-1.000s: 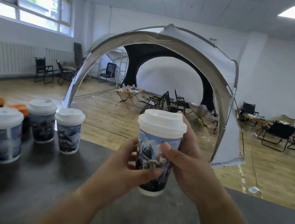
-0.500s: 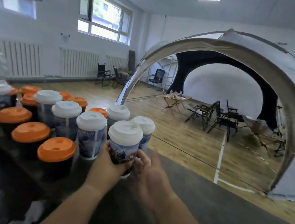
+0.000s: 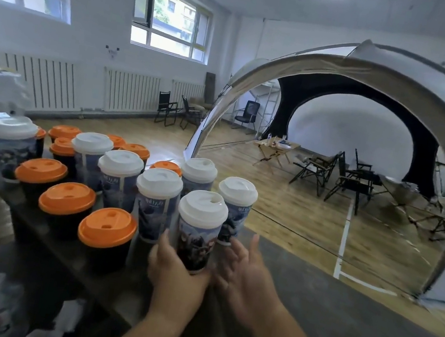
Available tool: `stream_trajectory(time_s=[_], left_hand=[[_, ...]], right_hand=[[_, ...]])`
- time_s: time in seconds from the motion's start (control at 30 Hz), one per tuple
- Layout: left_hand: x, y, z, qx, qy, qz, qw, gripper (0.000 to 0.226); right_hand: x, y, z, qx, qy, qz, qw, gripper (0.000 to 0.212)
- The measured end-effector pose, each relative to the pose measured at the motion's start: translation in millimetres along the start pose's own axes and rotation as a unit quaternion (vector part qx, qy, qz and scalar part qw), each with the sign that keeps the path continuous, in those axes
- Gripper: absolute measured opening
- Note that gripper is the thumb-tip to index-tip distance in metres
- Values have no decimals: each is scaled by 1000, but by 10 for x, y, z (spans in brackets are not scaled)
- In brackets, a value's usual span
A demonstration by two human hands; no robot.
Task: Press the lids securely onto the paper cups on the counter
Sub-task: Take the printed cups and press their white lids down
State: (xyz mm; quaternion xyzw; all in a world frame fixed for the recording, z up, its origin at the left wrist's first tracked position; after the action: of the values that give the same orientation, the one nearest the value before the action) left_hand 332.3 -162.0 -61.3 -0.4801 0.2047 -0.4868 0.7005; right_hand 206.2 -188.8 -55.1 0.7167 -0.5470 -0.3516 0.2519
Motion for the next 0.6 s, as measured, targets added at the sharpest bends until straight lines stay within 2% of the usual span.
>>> stream_trajectory(time_s=[0.03, 0.1, 0.23, 0.3, 0.4, 0.5, 0.6], left_hand=[[-138, -67, -5, -13, -23, -18, 999, 106], [-389, -257, -121, -62, 4, -73, 995, 100], [-650, -768, -480, -142, 181, -110, 967, 76], [-730, -1015, -667, -167, 243, -127, 947, 67], [-879, -1314, -1004, -161, 342, -160, 912, 51], [-1225, -1615, -1430, -133, 466, -202, 851, 34], [-1777, -1916, -1828, -105, 548, -263, 787, 31]], right_hand=[[-30, 52, 56, 14, -2, 5, 1000, 75], [-133, 184, 175, 39, -22, 20, 999, 69], [-404, 477, 495, 123, -41, 63, 990, 69], [-581, 666, 701, 163, -33, 97, 981, 70], [-917, 958, 1065, 171, -52, 143, 974, 57], [-1387, 1282, 1583, 118, -151, 223, 956, 37], [-2058, 1606, 2161, 91, -272, 314, 905, 18]])
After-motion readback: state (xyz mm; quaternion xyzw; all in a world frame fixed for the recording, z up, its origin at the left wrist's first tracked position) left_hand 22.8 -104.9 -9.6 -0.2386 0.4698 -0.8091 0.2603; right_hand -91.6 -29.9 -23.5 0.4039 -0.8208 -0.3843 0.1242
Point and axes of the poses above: each hand's wrist, its own x-axis towards the middle knuckle, its own z-axis out of the back of the hand, y = z × x, the point moved 4 cm from there along x, towards the middle knuckle, and after that the axes turned 13 degrees about x, right-handed, at the moved point
